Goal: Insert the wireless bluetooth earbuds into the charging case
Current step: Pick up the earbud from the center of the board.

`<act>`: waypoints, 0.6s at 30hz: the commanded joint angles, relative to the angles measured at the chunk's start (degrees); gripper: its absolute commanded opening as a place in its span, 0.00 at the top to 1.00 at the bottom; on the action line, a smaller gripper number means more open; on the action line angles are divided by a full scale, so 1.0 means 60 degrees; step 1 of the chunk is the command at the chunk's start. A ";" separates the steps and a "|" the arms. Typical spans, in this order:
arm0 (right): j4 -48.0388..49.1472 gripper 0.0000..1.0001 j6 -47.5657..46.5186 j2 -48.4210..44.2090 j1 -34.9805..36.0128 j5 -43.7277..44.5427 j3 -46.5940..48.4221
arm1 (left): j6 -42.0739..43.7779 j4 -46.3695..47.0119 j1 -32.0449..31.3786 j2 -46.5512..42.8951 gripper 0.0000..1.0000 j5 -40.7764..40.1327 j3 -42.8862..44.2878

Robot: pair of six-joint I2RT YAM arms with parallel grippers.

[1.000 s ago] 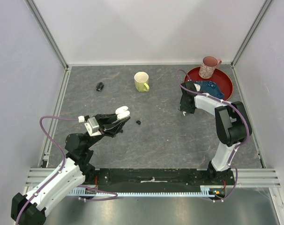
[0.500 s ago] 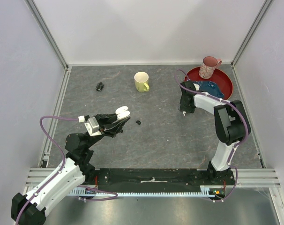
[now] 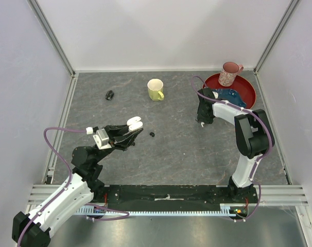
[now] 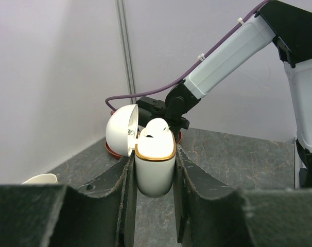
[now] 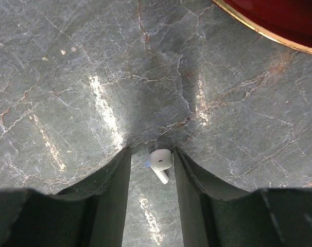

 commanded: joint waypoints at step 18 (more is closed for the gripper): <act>-0.0102 0.56 0.0168 -0.0135 -0.0046 -0.0108 0.0040 | -0.0070 0.0218 -0.0027 -0.0003 0.98 -0.0129 0.0129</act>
